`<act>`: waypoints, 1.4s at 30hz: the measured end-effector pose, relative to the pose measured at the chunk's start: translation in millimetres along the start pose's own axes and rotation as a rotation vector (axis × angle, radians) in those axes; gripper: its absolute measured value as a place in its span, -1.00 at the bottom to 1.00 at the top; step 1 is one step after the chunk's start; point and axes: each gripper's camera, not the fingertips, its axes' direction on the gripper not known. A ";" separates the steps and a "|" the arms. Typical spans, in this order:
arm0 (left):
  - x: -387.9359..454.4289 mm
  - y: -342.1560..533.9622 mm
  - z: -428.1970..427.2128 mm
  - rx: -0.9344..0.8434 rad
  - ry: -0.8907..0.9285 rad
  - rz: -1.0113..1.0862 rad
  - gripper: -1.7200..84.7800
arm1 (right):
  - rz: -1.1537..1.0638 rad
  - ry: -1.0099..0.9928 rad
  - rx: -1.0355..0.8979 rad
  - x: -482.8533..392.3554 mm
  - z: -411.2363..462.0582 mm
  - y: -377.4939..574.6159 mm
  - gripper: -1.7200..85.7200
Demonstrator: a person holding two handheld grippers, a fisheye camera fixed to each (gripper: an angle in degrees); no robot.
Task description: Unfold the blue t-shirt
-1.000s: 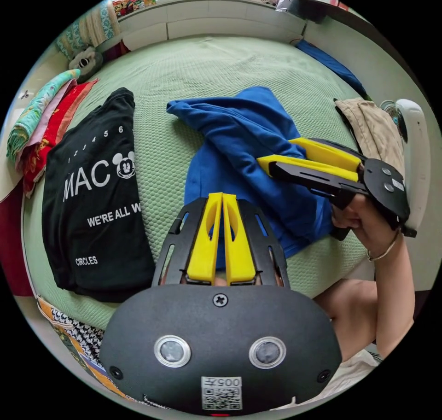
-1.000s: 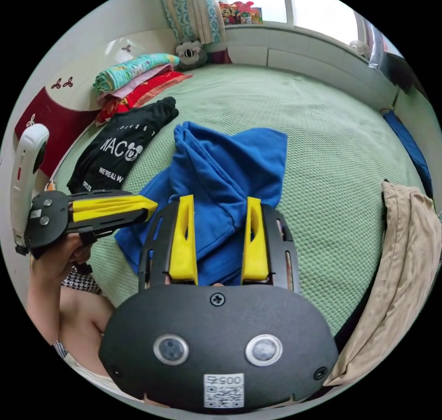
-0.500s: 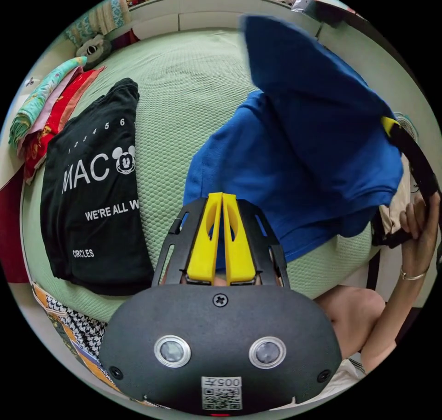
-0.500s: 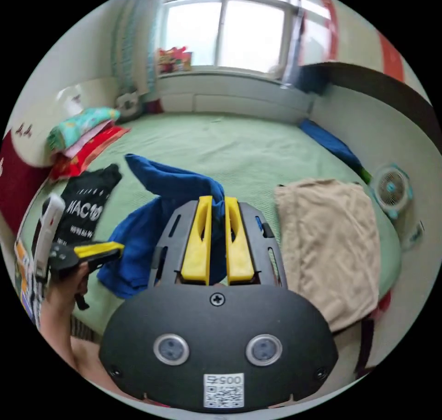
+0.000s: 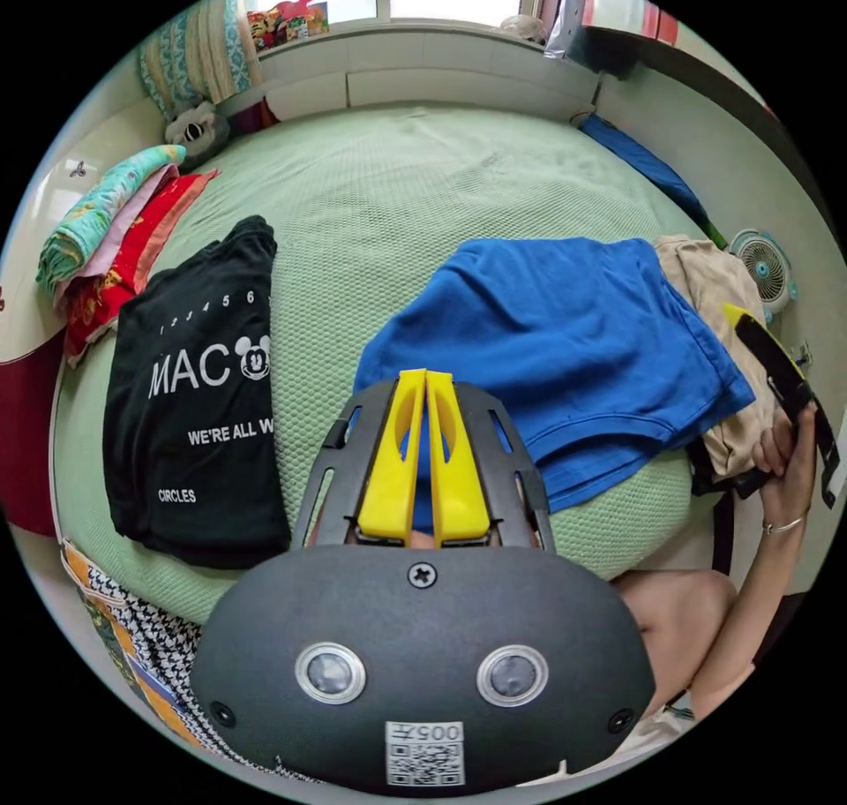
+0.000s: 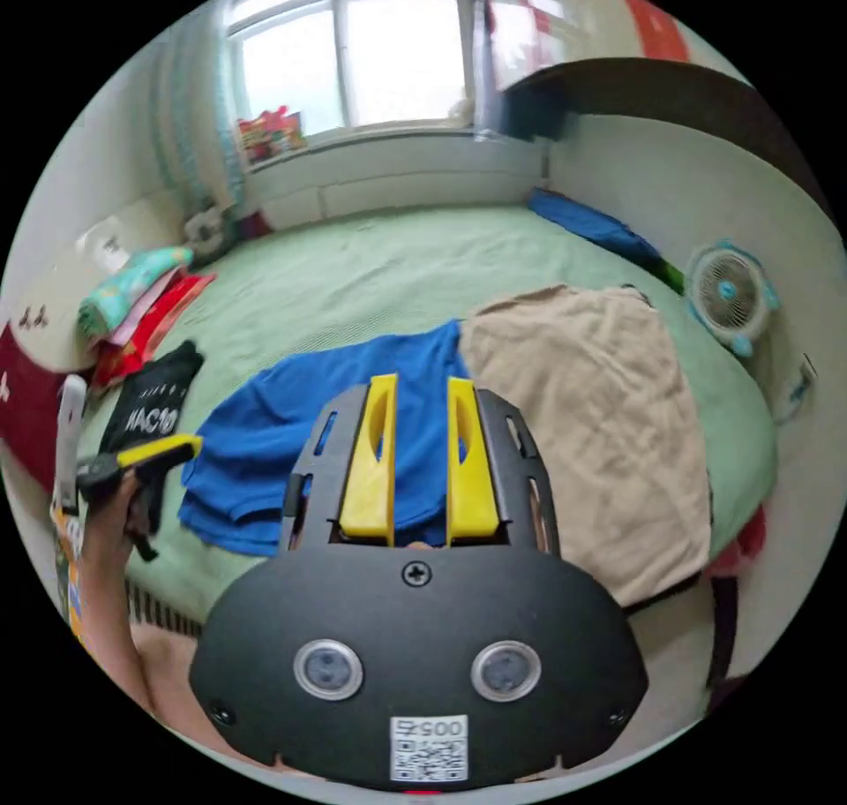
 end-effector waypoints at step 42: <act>-26.8 61.2 -17.6 0.164 0.149 0.154 -0.68 | -0.250 -0.293 -0.226 -83.2 63.2 -16.7 -0.99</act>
